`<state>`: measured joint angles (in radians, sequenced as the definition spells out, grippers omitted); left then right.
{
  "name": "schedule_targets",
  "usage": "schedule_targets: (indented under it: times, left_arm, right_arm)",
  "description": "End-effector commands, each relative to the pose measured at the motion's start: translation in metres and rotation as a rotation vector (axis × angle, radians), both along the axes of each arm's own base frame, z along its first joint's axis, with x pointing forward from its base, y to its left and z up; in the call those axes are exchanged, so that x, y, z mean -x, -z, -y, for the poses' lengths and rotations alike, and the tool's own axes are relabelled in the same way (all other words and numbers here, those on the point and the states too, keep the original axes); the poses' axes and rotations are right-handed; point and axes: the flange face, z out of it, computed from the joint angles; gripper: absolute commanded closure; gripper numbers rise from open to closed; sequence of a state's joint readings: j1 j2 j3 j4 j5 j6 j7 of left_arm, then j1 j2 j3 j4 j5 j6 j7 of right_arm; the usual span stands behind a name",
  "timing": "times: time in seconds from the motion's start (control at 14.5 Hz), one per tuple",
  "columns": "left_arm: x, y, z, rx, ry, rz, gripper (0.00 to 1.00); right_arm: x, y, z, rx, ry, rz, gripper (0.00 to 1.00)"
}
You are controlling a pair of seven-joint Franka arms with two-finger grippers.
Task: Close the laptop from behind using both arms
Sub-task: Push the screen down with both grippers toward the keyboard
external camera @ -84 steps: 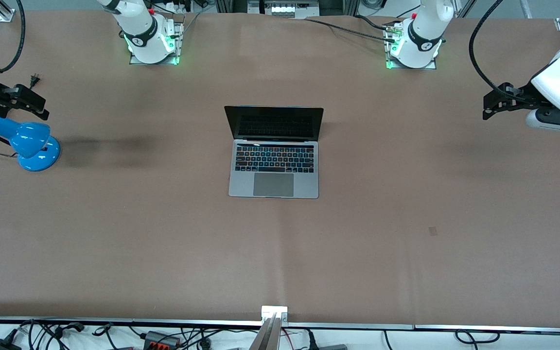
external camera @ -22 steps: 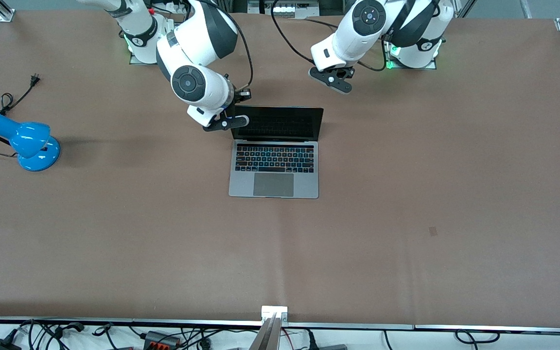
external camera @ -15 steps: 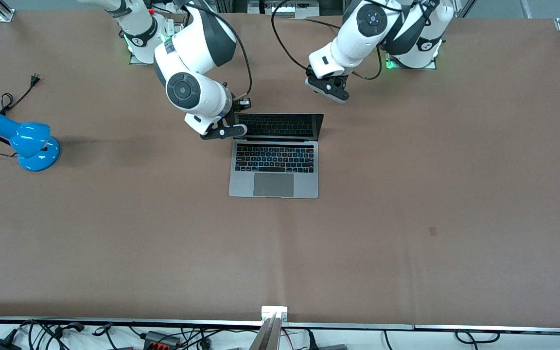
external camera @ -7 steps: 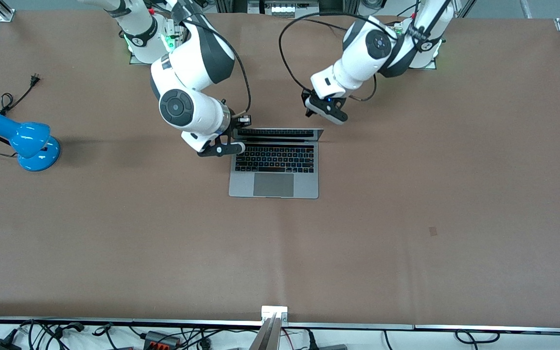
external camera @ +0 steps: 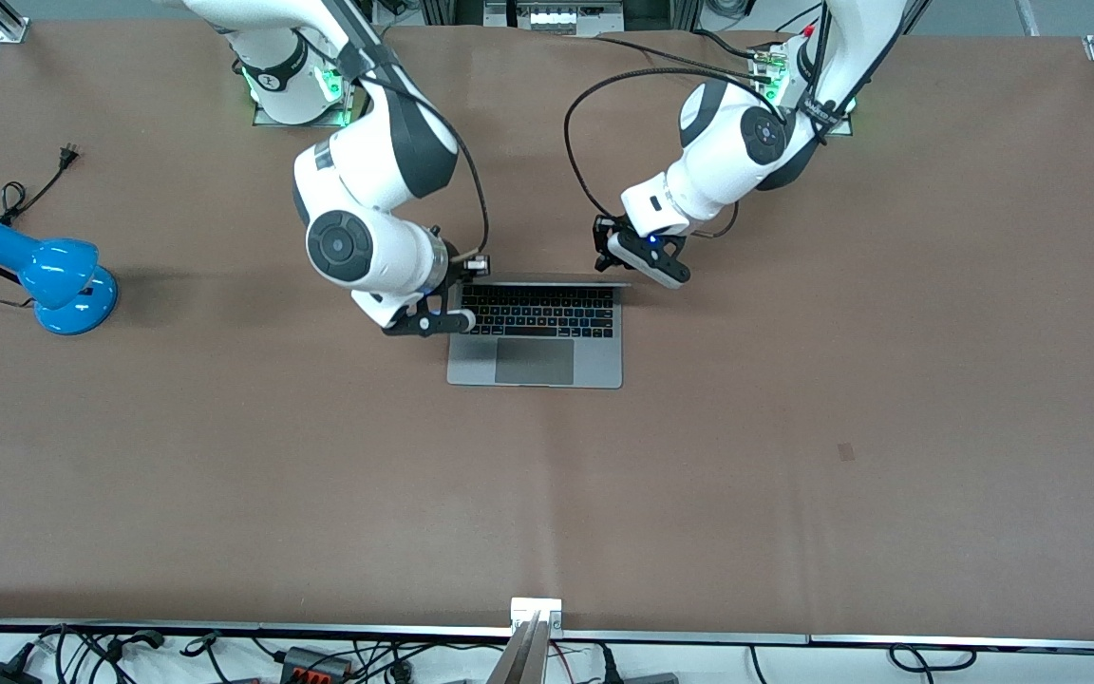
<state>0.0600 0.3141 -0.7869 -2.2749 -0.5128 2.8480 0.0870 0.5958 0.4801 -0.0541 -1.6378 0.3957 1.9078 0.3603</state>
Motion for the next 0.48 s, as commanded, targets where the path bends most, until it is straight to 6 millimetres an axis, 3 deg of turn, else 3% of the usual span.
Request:
schedule_targets:
  times: [0.0, 0.21, 0.41]
  left_arm:
    - [-0.018, 0.007, 0.006, 0.044, 0.018, -0.001, 0.99]
    - [-0.035, 0.021, 0.005, 0.069, 0.013, -0.017, 0.99]
    - [-0.049, 0.037, 0.001, 0.086, -0.014, -0.047, 0.99]
  right_arm:
    - [-0.027, 0.016, -0.006, -0.011, 0.015, 0.007, 1.0]
    - [-0.044, 0.037, 0.0, 0.006, 0.034, 0.029, 1.0]
    - [-0.049, 0.066, -0.002, 0.013, 0.049, 0.049, 1.0]
